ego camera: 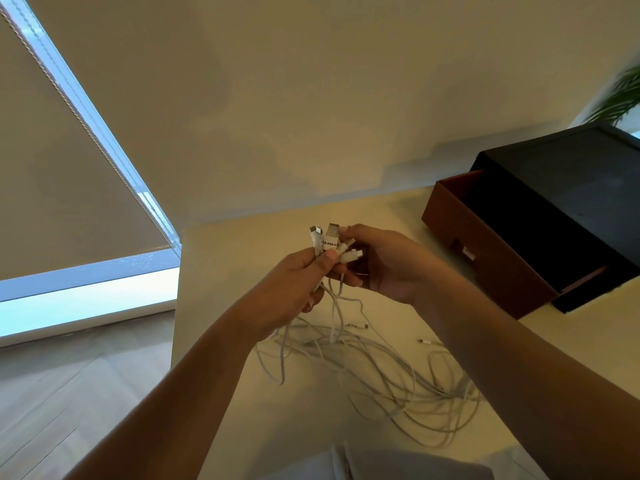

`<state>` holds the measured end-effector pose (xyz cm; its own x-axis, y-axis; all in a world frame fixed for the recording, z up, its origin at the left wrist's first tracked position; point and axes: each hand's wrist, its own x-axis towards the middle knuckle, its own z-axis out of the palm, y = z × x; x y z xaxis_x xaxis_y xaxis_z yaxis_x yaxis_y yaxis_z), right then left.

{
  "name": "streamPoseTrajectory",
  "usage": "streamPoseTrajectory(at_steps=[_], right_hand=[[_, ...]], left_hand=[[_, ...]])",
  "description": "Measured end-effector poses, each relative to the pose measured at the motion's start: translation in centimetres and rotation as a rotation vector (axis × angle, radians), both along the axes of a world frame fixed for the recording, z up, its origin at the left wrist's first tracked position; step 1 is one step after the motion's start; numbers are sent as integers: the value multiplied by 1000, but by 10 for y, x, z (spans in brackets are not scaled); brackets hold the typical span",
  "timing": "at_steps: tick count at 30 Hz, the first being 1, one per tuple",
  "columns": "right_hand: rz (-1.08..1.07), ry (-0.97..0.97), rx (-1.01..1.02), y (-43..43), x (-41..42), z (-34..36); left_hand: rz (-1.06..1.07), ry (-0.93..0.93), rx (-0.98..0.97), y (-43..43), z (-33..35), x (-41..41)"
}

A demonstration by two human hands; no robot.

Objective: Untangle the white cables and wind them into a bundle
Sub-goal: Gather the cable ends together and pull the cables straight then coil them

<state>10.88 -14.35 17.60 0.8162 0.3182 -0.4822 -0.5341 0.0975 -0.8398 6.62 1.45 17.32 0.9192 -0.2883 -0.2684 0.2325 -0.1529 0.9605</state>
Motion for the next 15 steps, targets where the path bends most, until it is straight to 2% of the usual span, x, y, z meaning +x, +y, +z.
streamPoseTrajectory(at_steps=[7, 12, 15], right_hand=[[51, 105, 74, -1, 1, 3], [10, -1, 43, -2, 5, -1], [-8, -98, -56, -11, 8, -2]], left_hand=[[-39, -59, 67, -2, -3, 0], [-20, -32, 73, -2, -6, 5], [20, -28, 49, 2, -9, 7]])
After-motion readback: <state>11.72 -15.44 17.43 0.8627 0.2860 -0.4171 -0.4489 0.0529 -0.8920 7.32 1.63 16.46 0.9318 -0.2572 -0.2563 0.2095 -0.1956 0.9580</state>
